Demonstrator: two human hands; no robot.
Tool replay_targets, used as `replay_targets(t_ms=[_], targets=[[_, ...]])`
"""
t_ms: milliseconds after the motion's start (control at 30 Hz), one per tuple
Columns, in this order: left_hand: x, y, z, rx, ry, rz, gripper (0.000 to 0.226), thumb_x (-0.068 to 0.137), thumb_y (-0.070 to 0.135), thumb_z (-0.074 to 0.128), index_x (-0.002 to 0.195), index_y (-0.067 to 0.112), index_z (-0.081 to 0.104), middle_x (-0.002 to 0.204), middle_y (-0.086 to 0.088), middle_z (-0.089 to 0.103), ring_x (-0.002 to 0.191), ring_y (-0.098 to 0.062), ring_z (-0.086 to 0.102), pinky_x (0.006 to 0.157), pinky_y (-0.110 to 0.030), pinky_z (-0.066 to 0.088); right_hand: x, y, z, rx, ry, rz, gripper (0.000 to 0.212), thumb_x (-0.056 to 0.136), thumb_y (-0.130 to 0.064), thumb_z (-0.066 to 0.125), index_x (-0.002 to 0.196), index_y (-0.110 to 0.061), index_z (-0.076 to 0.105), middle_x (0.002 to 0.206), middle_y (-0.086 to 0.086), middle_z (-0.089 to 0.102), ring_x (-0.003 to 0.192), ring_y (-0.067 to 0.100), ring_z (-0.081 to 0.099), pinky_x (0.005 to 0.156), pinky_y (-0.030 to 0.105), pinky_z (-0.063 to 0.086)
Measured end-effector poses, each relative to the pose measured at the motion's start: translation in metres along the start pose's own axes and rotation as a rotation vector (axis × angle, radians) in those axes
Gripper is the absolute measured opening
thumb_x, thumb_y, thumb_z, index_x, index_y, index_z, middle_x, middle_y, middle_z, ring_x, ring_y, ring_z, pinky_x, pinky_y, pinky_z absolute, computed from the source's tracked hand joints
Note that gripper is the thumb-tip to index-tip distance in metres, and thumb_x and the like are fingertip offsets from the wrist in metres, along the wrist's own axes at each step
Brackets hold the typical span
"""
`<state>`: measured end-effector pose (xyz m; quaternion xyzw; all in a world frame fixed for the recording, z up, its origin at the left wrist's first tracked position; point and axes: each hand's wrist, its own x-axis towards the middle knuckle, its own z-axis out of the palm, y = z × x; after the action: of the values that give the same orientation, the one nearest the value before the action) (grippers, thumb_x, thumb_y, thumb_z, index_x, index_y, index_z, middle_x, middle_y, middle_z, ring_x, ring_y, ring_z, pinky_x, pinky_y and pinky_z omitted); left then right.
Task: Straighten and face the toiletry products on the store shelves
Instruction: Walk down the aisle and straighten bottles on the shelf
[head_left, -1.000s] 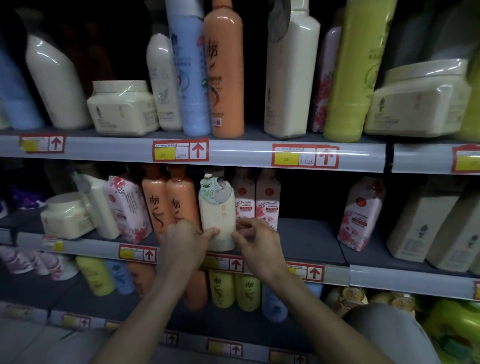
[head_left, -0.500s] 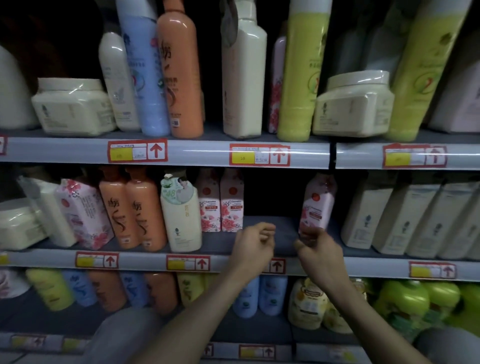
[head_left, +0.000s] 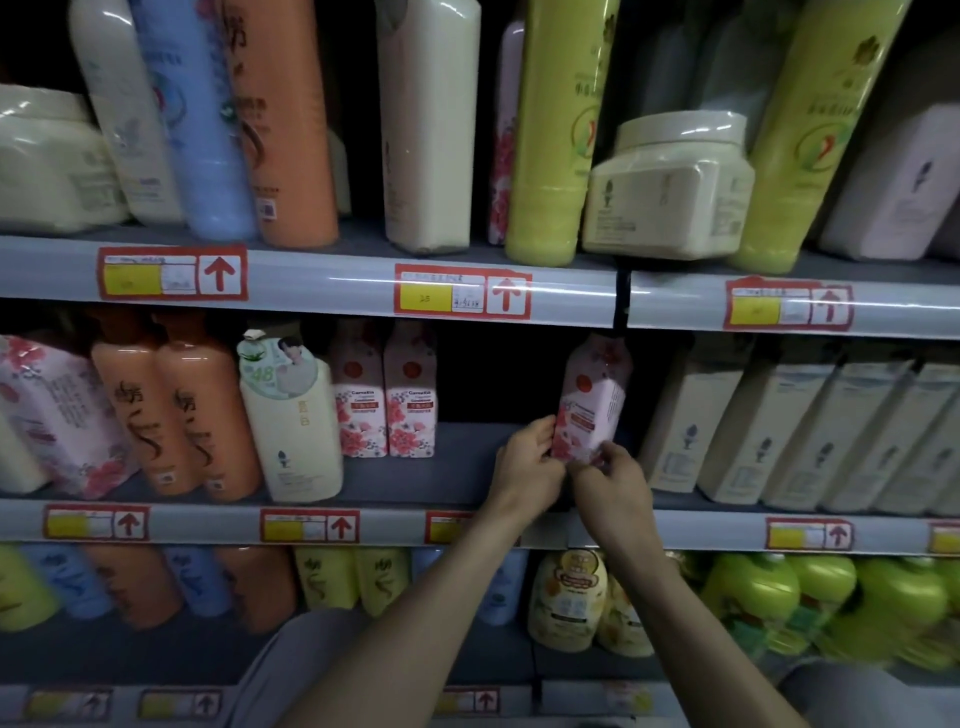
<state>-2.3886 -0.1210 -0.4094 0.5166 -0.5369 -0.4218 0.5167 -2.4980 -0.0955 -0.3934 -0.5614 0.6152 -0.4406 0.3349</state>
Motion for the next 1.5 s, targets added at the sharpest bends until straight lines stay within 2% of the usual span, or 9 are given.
replay_targets(t_ms=[67,200,367,500,900,1100,1333,1400,1500], targets=[[0.000,-0.002,-0.002,-0.019,-0.005,0.006,0.055,0.084,-0.013,0.055,0.138,0.000,0.055,0.120,0.002,0.064,0.088,0.020,0.063,0.089,-0.009,0.049,0.001,-0.002,0.001,-0.023,-0.007,0.015,0.024,0.085,-0.024,0.057,0.104,-0.013,0.066,0.096,0.007,0.073,0.088,0.026,0.068,0.079,0.039,0.056],[-0.016,0.001,-0.009,0.003,-0.021,0.045,0.058,0.084,-0.015,0.049,0.138,0.004,0.059,0.110,0.018,0.068,0.096,0.017,0.064,0.092,-0.013,0.050,0.002,-0.008,0.005,-0.031,-0.056,0.027,0.044,0.072,-0.039,0.051,0.103,-0.014,0.068,0.098,0.008,0.075,0.095,0.030,0.069,0.087,0.045,0.058],[-0.025,-0.006,-0.048,0.135,0.024,0.065,0.070,0.068,0.006,0.047,0.119,0.050,0.065,0.100,0.035,0.070,0.115,0.003,0.064,0.103,-0.026,0.050,0.000,-0.021,0.026,-0.047,-0.180,0.006,0.032,0.081,-0.033,0.062,0.106,-0.015,0.070,0.103,0.006,0.075,0.101,0.027,0.067,0.092,0.040,0.055],[-0.034,0.000,-0.076,0.142,0.090,0.063,0.067,0.069,0.012,0.050,0.132,0.031,0.060,0.095,0.040,0.068,0.107,0.011,0.061,0.102,-0.023,0.048,-0.008,-0.038,0.050,-0.047,-0.278,-0.009,0.039,0.076,-0.035,0.060,0.109,-0.016,0.069,0.105,0.003,0.073,0.101,0.024,0.066,0.094,0.039,0.055],[-0.042,0.010,-0.111,0.397,0.245,0.056,0.032,0.083,0.006,0.056,0.105,0.018,0.078,0.094,0.011,0.076,0.082,0.005,0.066,0.076,-0.015,0.053,-0.008,-0.047,0.088,0.022,-0.282,-0.028,0.040,0.072,-0.042,0.068,0.104,-0.017,0.069,0.098,0.000,0.072,0.098,0.023,0.066,0.090,0.036,0.055],[-0.051,0.016,-0.114,0.374,0.181,0.072,0.046,0.086,-0.006,0.055,0.129,0.008,0.068,0.105,0.021,0.062,0.080,0.030,0.051,0.077,0.005,0.039,-0.013,-0.042,0.088,-0.009,-0.335,-0.075,0.040,0.093,-0.044,0.066,0.124,-0.021,0.057,0.108,0.001,0.070,0.103,0.024,0.064,0.080,0.030,0.043],[-0.067,0.027,-0.129,0.254,0.200,-0.021,0.051,0.092,-0.008,0.057,0.139,0.010,0.056,0.127,0.002,0.066,0.119,-0.008,0.061,0.092,-0.008,0.047,-0.038,-0.051,0.082,0.030,-0.285,-0.076,0.037,0.096,-0.035,0.064,0.130,-0.020,0.064,0.117,0.004,0.071,0.118,0.025,0.065,0.075,0.023,0.043],[-0.073,0.029,-0.138,0.266,0.241,-0.072,0.043,0.094,0.003,0.062,0.136,0.010,0.061,0.126,-0.006,0.069,0.118,-0.013,0.064,0.102,-0.021,0.048,-0.049,-0.055,0.078,0.035,-0.291,-0.086,0.048,0.098,-0.031,0.062,0.143,-0.016,0.056,0.131,0.007,0.068,0.124,0.023,0.061,0.086,0.022,0.041],[-0.090,0.042,-0.147,0.229,0.327,-0.075,0.030,0.094,0.010,0.064,0.124,0.013,0.070,0.112,0.000,0.074,0.098,-0.003,0.066,0.084,-0.009,0.050,-0.063,-0.062,0.071,0.059,-0.307,-0.112,0.037,0.097,-0.026,0.065,0.133,-0.017,0.066,0.121,-0.002,0.072,0.110,0.011,0.063,0.082,0.016,0.043]])
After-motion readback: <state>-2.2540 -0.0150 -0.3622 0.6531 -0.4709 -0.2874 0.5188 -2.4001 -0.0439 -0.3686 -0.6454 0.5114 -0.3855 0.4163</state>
